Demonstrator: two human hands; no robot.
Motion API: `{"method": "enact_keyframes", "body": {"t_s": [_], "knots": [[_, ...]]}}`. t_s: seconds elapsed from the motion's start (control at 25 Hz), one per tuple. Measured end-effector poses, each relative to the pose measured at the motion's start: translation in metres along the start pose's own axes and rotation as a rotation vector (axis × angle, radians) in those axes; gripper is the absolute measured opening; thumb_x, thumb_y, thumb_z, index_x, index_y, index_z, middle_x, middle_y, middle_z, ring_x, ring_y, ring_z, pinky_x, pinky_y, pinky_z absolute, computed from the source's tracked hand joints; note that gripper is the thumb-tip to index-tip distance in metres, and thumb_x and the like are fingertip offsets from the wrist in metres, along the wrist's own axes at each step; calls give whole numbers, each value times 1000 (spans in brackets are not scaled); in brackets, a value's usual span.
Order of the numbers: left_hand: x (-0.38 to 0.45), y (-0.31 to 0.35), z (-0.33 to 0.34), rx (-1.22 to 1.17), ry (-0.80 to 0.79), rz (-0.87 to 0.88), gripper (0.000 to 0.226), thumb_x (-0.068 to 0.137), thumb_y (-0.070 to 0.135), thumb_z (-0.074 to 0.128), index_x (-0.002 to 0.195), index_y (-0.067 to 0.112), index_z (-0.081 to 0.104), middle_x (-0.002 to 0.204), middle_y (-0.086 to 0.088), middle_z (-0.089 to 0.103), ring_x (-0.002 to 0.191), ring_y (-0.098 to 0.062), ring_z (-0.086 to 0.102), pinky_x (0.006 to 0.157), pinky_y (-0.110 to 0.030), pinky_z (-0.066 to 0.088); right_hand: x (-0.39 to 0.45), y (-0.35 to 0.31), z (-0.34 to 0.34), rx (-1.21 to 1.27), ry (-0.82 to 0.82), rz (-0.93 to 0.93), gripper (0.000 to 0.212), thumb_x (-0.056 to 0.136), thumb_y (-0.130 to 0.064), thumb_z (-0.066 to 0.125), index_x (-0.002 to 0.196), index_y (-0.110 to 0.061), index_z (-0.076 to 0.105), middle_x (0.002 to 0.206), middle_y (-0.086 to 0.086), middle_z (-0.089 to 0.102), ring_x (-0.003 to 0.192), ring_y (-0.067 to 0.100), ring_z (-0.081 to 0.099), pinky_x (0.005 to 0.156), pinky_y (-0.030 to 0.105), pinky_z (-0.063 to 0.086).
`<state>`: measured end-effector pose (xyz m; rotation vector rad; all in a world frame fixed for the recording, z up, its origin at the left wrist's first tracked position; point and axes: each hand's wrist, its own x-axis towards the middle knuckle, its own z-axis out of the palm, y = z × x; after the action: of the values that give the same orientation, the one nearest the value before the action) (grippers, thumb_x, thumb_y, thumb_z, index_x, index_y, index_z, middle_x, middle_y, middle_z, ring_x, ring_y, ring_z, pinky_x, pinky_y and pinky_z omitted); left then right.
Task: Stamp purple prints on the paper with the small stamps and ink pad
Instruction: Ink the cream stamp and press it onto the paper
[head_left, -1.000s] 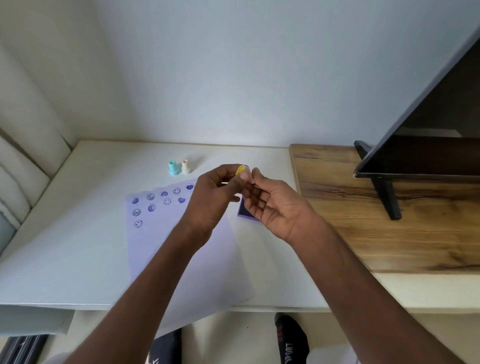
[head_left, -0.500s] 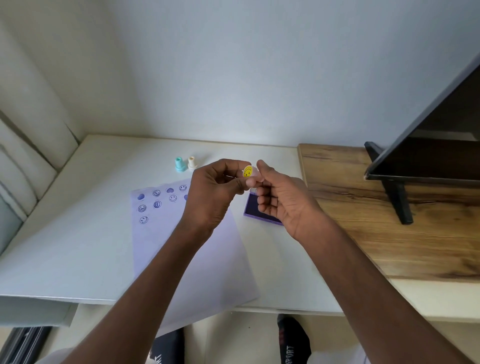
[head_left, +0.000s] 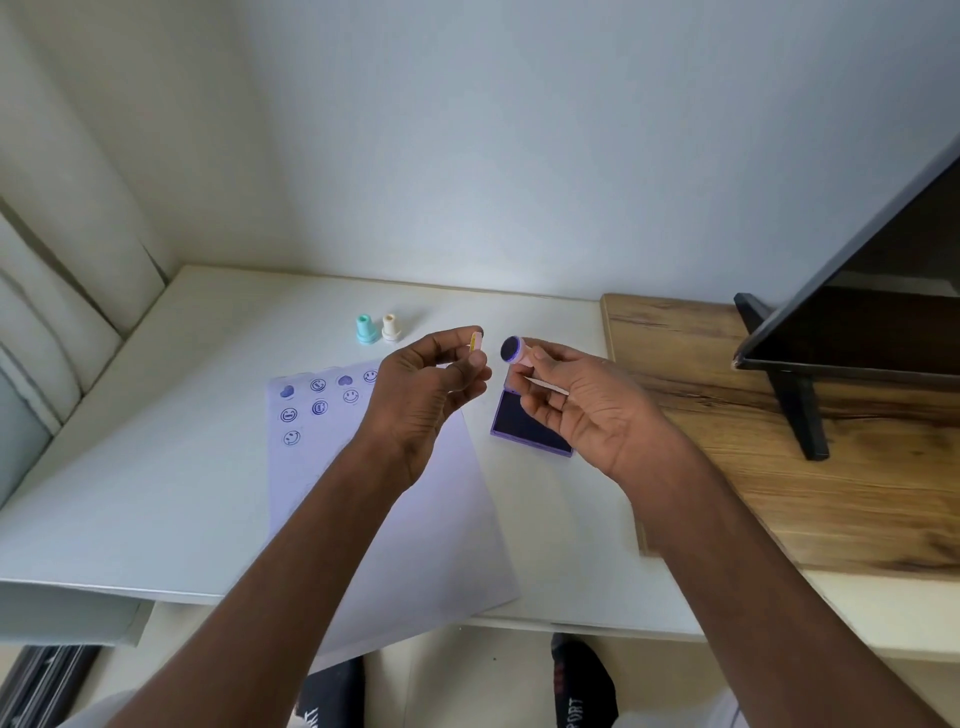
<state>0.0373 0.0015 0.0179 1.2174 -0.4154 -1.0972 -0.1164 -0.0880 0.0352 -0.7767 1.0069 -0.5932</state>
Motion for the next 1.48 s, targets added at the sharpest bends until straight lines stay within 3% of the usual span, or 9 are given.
{"method": "enact_keyframes", "body": {"t_s": [0.08,0.2,0.32,0.4,0.52,0.76,1.04,1.28,1.48], "knots": [[1,0,-1,-15,-21,-28,31,91,1,72,122,5,72,103,-13,72,92,-27,74,84,-32,60,3,-3,-6,-168,58,-57,17,92,-2,72,105,-12,78,103,10,80,91,20,77,73,29,62],[2,-1,-2,83,-24,-45,29,92,3,72,121,6,72,104,-16,76,95,-31,76,87,-35,61,6,-4,-17,-695,247,-310,22,82,-7,85,102,-15,81,96,3,79,92,18,76,75,27,61],[1,-8,-4,449,-17,-8,25,91,4,72,115,10,72,97,-10,77,88,-26,75,82,-34,61,1,-2,-20,-1026,273,-421,26,71,-23,95,95,-18,83,87,-4,79,81,10,73,70,23,57],[0,-16,-7,732,-31,45,24,87,9,74,110,16,74,93,-2,78,83,-18,72,77,-35,60,-2,2,-17,-1127,255,-415,30,69,-24,96,95,-17,84,89,0,80,81,14,74,75,29,61],[-1,-22,-7,911,-80,59,22,84,13,76,106,16,75,92,-2,79,84,-19,73,81,-40,63,-3,7,-12,-1232,248,-420,32,70,-25,95,98,-15,84,92,5,80,82,22,74,77,37,64],[0,-19,-11,906,-69,18,19,88,12,73,107,12,72,92,-6,80,87,-25,76,86,-45,63,-5,11,-11,-1273,228,-441,30,73,-24,93,100,-15,84,98,5,81,85,19,74,78,38,64],[-1,-18,-12,989,-113,43,21,88,12,74,109,14,74,92,-2,81,88,-16,77,75,-31,60,4,32,3,-1440,237,-531,27,84,-21,84,110,-14,81,113,10,77,101,27,73,78,31,60],[-1,-15,-10,999,-116,46,17,87,12,72,104,11,76,89,-5,80,89,-24,77,79,-40,63,5,50,7,-1587,336,-571,23,95,-18,66,115,-14,78,117,11,76,102,30,72,79,32,58],[1,-15,-12,1005,-137,46,19,86,11,73,105,9,76,94,-7,79,92,-25,76,73,-32,60,-3,41,11,-1606,275,-583,31,97,-19,67,127,-16,71,125,9,72,108,28,70,75,26,48]]}}
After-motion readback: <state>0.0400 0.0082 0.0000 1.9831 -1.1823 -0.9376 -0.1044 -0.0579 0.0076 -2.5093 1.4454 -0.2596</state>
